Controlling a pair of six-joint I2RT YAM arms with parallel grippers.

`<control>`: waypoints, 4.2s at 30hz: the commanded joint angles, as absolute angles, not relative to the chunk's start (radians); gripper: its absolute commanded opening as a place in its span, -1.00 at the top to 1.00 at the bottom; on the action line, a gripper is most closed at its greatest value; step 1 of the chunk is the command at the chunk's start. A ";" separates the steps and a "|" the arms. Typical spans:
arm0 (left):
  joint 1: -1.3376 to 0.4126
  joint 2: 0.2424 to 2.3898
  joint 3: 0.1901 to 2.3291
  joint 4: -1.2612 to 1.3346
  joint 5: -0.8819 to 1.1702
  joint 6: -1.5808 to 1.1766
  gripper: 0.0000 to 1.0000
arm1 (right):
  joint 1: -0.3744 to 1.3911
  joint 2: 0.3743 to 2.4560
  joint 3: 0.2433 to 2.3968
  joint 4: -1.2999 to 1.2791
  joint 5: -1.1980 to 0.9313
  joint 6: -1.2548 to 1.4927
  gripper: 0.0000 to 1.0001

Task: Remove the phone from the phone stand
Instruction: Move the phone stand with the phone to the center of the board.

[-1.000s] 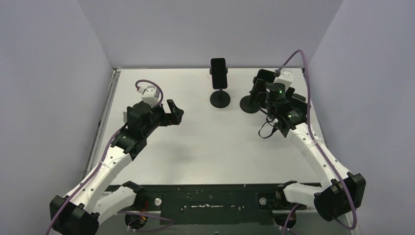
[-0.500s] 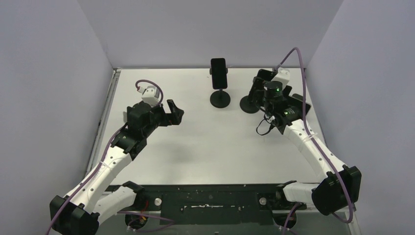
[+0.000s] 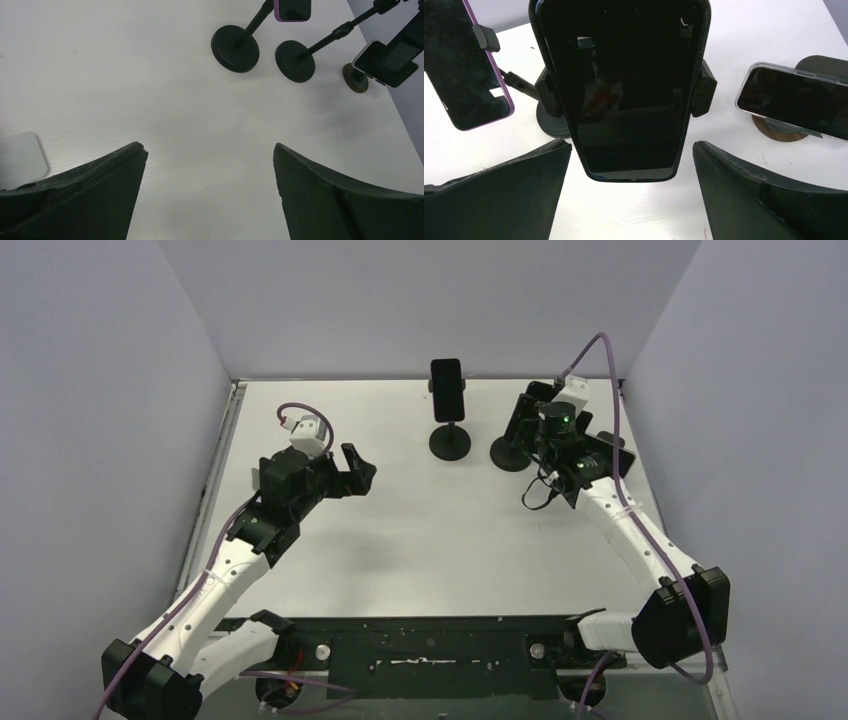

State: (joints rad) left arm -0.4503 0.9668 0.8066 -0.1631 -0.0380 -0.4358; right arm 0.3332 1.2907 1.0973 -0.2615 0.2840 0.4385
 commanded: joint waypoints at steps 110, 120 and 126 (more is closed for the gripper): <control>-0.826 1.421 1.228 0.325 0.187 -0.753 -0.94 | 0.524 0.650 0.845 -0.541 0.043 0.247 -0.19; -0.891 1.573 1.411 0.219 0.162 -0.750 -0.79 | 0.524 0.631 0.829 -0.541 0.060 0.245 -0.19; -0.923 1.657 1.511 0.159 0.171 -0.732 -0.61 | 0.524 0.625 0.827 -0.540 0.064 0.242 -0.19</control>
